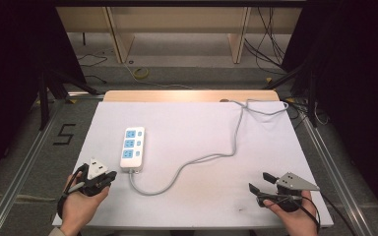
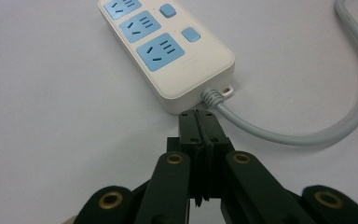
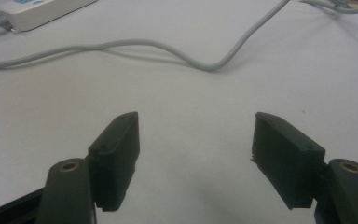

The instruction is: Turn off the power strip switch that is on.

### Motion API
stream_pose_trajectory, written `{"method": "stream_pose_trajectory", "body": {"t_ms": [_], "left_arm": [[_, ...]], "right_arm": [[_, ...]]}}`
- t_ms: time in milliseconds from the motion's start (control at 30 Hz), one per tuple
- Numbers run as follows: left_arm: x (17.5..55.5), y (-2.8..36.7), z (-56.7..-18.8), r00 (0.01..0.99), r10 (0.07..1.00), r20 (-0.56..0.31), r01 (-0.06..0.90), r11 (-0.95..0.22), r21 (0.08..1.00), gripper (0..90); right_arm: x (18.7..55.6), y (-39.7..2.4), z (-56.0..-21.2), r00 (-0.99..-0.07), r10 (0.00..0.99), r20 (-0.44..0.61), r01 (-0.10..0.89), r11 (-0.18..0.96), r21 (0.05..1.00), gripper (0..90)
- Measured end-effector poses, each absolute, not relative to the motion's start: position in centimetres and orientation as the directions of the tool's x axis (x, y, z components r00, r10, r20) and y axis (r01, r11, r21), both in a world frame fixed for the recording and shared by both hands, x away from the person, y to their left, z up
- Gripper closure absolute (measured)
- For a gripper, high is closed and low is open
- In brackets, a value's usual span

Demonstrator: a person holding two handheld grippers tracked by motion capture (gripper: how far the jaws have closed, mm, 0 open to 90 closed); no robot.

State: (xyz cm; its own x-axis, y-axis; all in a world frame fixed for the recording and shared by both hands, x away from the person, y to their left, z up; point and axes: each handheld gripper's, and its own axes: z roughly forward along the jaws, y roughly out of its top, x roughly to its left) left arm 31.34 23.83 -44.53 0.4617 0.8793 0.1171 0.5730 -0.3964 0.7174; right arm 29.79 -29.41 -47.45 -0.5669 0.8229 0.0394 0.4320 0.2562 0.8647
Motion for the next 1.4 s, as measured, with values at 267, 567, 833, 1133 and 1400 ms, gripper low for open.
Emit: {"method": "stream_pose_trajectory", "body": {"t_ms": [267, 567, 833, 1133, 1400], "left_arm": [[31.5, 23.8, -44.1, 0.452, 0.885, 0.115, 0.575, -0.387, 0.720, 89.3], [31.9, 23.8, -43.6, 0.448, 0.888, 0.106, 0.579, -0.378, 0.723, 89.3], [32.3, 23.5, -43.4, 0.449, 0.887, 0.108, 0.581, -0.382, 0.719, 89.3], [32.8, 23.2, -43.0, 0.445, 0.888, 0.112, 0.582, -0.382, 0.718, 89.4], [33.6, 22.9, -42.8, 0.447, 0.887, 0.110, 0.588, -0.385, 0.711, 89.3]], "right_arm": [[29.8, -29.4, -47.4, -0.567, 0.822, 0.040, 0.433, 0.256, 0.864, 33.1], [29.8, -29.3, -47.4, -0.569, 0.821, 0.037, 0.430, 0.259, 0.865, 33.2], [29.8, -29.3, -47.4, -0.574, 0.818, 0.034, 0.428, 0.264, 0.864, 33.2], [29.8, -29.2, -47.4, -0.574, 0.818, 0.030, 0.429, 0.269, 0.862, 33.2], [29.8, -29.1, -47.4, -0.576, 0.817, 0.028, 0.426, 0.271, 0.863, 33.5]]}}
